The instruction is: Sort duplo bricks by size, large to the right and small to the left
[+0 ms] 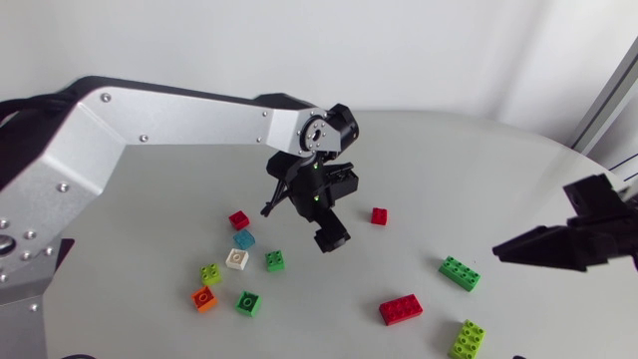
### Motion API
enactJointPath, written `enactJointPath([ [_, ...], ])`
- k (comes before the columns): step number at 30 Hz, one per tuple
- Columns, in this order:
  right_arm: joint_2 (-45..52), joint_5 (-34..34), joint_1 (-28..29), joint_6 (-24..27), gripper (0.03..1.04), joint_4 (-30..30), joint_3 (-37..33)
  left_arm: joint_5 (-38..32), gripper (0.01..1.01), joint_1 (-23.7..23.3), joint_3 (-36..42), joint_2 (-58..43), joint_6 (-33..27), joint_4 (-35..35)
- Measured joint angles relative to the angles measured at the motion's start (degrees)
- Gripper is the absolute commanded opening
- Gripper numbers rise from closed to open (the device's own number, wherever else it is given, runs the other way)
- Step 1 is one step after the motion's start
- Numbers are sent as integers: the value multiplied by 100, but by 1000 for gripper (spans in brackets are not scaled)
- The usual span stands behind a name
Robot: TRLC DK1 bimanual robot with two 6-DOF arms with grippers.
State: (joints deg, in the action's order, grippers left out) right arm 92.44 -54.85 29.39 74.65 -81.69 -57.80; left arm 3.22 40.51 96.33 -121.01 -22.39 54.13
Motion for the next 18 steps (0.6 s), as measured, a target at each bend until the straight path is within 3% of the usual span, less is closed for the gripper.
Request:
enactJointPath([
  [4, 927, -81, -852, -1156, 997, 1078, -894, 0, 989, -35, -13, -2, 26, 4],
  [8, 1792, -72, -1478, -1993, 997, 1576, -1628, 2, 989, -107, -151, 4, 61, 0],
  [18, 3370, 144, -2306, -3217, 997, 2181, -3108, 70, 989, -254, -531, 249, 63, -83],
])
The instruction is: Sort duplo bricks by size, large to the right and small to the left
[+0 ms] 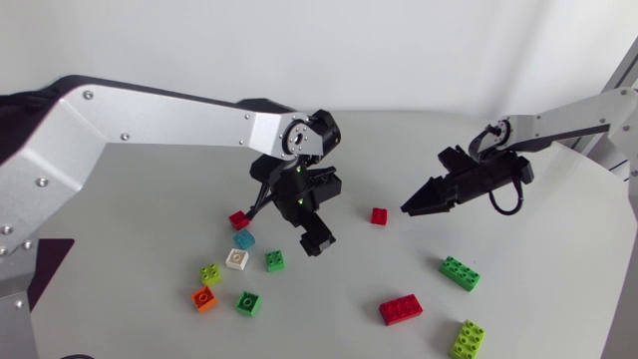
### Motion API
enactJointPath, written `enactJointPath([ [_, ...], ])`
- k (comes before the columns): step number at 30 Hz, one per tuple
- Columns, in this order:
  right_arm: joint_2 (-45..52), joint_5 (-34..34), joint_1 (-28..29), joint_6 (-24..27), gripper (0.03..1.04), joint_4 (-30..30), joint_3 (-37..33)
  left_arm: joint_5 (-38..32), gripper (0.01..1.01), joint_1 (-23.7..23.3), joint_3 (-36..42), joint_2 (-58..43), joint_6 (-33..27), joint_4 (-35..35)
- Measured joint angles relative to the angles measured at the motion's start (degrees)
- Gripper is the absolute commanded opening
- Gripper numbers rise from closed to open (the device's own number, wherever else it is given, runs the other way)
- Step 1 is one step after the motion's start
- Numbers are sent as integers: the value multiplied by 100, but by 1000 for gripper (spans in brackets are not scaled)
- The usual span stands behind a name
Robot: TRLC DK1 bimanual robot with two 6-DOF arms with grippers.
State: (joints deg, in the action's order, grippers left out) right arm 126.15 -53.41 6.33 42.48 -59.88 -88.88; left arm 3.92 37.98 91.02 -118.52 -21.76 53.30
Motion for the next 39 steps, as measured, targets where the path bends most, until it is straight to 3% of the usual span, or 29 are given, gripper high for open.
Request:
enactJointPath([
  [13, 990, 393, -474, -872, 997, 155, -1491, 63, 987, -313, -529, 568, -4, -76],
  [17, 977, 424, -815, -1005, 998, 142, -1504, 63, 987, -391, -745, 743, -7, -103],
  [23, 813, 503, -1871, -1202, 997, 181, -1143, 85, 987, -496, -1043, 990, -24, -107],
  [27, 649, 505, -2184, -1346, 997, 310, -927, 120, 987, -570, -1108, 1075, -24, -109],
  [32, 417, 503, -2009, -1486, 997, 439, -826, 146, 987, -577, -1121, 1075, -24, -131],
  [39, 299, 560, -1023, -1392, 997, 271, -833, 197, 987, -522, -1121, 1075, -24, -170],
])
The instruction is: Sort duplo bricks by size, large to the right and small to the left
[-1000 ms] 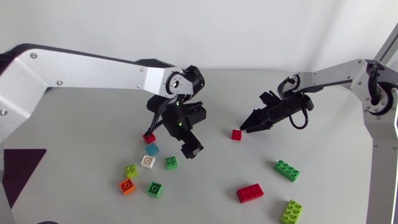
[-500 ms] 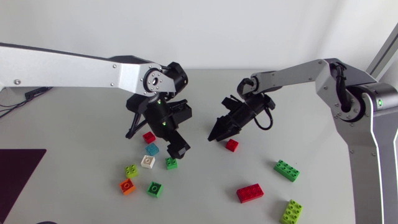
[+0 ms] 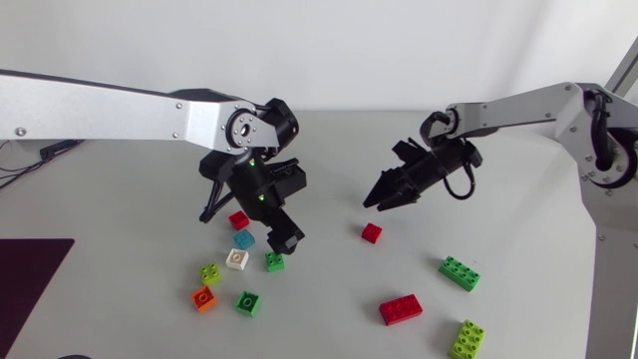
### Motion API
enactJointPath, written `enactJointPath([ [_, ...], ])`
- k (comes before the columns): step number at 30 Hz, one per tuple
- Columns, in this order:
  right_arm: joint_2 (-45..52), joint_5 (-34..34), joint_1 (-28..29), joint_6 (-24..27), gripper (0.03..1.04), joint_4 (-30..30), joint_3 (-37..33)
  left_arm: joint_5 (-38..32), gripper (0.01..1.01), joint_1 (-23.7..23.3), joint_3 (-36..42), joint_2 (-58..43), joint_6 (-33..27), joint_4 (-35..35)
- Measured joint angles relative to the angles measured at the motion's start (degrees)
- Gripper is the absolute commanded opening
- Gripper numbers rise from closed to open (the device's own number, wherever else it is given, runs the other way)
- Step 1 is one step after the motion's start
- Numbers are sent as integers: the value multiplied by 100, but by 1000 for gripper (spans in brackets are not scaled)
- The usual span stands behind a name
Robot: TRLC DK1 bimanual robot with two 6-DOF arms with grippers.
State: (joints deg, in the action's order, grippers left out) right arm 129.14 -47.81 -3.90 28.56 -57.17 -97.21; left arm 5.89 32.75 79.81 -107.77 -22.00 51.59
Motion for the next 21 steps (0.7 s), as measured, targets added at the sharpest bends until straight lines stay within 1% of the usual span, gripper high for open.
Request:
enactJointPath([
  [4, -22, 26, 380, 243, 997, -35, 177, 17, 987, 37, 0, 0, 0, -2],
  [8, -31, 31, 494, 437, 997, -74, 586, 17, 987, 68, 0, 0, 0, -4],
  [14, -33, 28, 446, 516, 997, -55, 752, 35, 987, 129, 0, 0, 2, -24],
  [20, -55, 2, 223, 514, 995, 39, 828, 35, 985, 127, -2, 0, 0, -66],
  [21, -68, 0, 186, 514, 982, 61, 848, 35, 985, 127, -4, 0, 2, -68],
])
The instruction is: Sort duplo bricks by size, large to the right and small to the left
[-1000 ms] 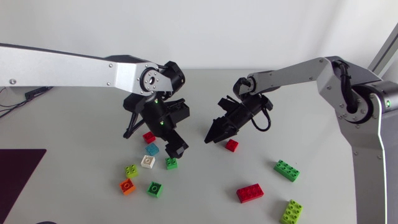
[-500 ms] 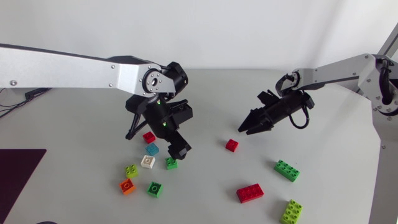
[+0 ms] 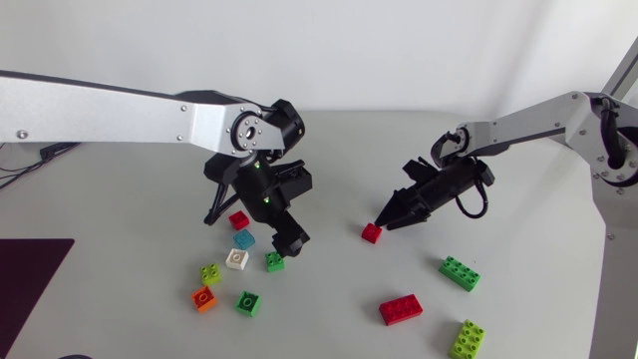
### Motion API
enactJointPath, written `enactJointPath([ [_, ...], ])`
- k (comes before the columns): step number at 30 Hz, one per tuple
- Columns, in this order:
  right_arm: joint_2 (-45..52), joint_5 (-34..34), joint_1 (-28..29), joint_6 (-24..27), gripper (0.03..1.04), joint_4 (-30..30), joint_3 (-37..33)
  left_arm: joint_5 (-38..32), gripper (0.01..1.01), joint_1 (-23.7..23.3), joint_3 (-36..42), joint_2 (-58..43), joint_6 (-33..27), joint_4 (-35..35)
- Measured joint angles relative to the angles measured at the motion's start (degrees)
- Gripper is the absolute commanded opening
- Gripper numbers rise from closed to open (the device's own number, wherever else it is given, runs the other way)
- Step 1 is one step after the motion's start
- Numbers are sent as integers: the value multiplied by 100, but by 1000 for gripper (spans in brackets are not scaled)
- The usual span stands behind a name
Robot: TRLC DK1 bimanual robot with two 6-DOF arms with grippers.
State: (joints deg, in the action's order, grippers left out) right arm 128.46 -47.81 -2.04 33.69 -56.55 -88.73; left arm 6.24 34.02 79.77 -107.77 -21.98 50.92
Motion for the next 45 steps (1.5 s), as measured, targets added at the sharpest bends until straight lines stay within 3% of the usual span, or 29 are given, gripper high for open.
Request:
enactJointPath([
  [24, -308, 7, -1185, -374, 984, 424, 535, 103, 985, -188, -437, 199, -46, -195],
  [36, -391, 323, -2168, -1036, 984, 466, 361, 151, 985, -505, -610, 623, -136, -210],
  [41, -352, 332, -2378, -1209, 984, 468, -17, 175, 985, -597, -682, 706, -157, -210],
  [45, -378, 332, -2391, -1211, 987, 468, 63, 195, 985, -568, -680, 704, -221, -212],
])
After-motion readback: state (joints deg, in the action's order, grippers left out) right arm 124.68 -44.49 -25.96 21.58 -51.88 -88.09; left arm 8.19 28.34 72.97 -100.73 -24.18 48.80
